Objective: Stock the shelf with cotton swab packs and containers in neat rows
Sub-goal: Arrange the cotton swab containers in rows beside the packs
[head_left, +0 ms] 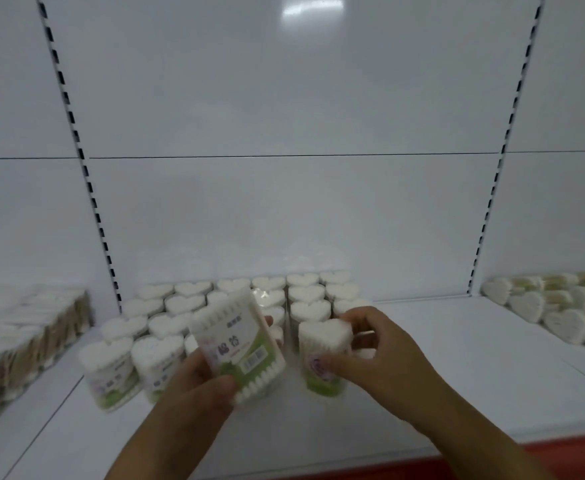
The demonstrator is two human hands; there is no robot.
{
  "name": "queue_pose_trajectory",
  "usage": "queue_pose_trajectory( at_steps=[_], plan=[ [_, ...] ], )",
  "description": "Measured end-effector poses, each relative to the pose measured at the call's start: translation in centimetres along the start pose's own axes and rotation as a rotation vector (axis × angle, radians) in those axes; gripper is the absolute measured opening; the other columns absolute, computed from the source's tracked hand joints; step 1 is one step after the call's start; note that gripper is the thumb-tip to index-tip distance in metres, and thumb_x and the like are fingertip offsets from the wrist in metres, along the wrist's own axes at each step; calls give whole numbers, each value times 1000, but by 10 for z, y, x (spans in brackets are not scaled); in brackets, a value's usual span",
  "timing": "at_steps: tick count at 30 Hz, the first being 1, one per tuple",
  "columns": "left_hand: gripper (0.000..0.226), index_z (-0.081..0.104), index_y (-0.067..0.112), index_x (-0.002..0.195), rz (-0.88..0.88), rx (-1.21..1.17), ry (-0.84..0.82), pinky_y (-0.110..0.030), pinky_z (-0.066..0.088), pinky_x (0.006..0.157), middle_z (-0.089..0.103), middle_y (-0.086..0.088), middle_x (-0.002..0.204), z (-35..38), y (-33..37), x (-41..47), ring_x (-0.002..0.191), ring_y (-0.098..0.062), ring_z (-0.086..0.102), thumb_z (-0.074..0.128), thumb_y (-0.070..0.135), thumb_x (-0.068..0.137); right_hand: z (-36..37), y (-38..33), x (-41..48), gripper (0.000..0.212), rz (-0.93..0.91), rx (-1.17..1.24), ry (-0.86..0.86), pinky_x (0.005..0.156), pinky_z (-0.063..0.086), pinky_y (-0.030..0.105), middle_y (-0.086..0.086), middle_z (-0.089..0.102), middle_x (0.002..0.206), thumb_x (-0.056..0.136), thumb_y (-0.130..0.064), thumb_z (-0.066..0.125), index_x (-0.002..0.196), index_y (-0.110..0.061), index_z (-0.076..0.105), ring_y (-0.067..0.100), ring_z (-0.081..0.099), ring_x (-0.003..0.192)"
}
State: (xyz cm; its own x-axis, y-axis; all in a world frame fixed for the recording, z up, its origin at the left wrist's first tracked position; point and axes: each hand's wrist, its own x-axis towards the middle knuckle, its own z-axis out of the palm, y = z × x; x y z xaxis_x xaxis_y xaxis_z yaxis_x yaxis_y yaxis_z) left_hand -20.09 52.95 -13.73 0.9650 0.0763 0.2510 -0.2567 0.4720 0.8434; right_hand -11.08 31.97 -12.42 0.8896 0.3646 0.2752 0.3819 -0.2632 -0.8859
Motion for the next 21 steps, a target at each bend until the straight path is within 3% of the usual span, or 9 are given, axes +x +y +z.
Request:
queue_pose_trajectory(
  at_steps=[3, 5, 8, 10, 13, 16, 18, 21],
  plan=[
    [46, 78, 5, 83, 22, 5, 108, -42, 59, 58, 71, -24, 87, 3, -5, 2, 74, -35, 71, 65, -5, 40, 10, 19, 7, 46, -42, -210, 57, 69, 49, 15, -19, 61, 90, 52, -54, 77, 90, -42, 54, -9, 56, 85],
    [43, 78, 6, 81, 28, 33, 152, -39, 58, 55, 71, -23, 83, 7, -10, 2, 70, -34, 70, 53, -11, 50, 17, 25, 11, 49, -70, -271, 65, 75, 49, 19, -20, 58, 96, 57, -56, 76, 97, -41, 53, -5, 55, 87],
    [46, 73, -6, 83, 33, 114, 127, -35, 57, 55, 72, -23, 84, 15, -15, -1, 70, -32, 71, 72, -7, 37, 16, 27, 13, 64, -93, -402, 49, 87, 47, 24, -18, 51, 111, 61, -59, 77, 116, -40, 49, 1, 52, 100],
    [63, 66, -6, 89, 29, 210, 106, -30, 56, 54, 73, -22, 86, 18, -16, -1, 71, -31, 72, 79, -2, 27, 6, 22, 7, 56, -105, -349, 104, 81, 43, 13, -21, 49, 107, 65, -56, 74, 111, -48, 43, -4, 50, 97],
    [70, 64, 5, 102, 19, 307, 30, -25, 57, 64, 75, -11, 98, 29, -17, 3, 89, -24, 72, 82, 6, 34, -13, 6, -5, 37, -174, -48, 199, 71, 45, 10, -23, 59, 98, 72, -59, 63, 106, -45, 53, -2, 57, 93],
    [68, 56, 15, 123, 14, 471, -153, -26, 55, 80, 70, -2, 116, 54, -24, 13, 108, -20, 66, 81, 10, 60, -21, -12, -18, 52, -260, 54, -11, 76, 49, 13, -29, 57, 109, 71, -66, 58, 118, -46, 50, -2, 58, 100],
    [64, 53, 25, 128, 51, 648, -193, -28, 55, 83, 68, 7, 118, 69, -32, 19, 109, -14, 65, 77, 18, 69, -24, -14, -22, 56, -291, -2, -62, 79, 51, 17, -31, 58, 111, 68, -60, 65, 120, -45, 50, 0, 59, 102],
    [71, 50, 45, 125, 95, 862, -134, -21, 54, 82, 61, 28, 115, 77, -31, 26, 102, 1, 62, 78, 46, 59, -42, -8, -18, 50, -302, 19, 75, 71, 52, 14, -28, 64, 104, 65, -45, 77, 111, -45, 56, 0, 65, 91]
  ],
)
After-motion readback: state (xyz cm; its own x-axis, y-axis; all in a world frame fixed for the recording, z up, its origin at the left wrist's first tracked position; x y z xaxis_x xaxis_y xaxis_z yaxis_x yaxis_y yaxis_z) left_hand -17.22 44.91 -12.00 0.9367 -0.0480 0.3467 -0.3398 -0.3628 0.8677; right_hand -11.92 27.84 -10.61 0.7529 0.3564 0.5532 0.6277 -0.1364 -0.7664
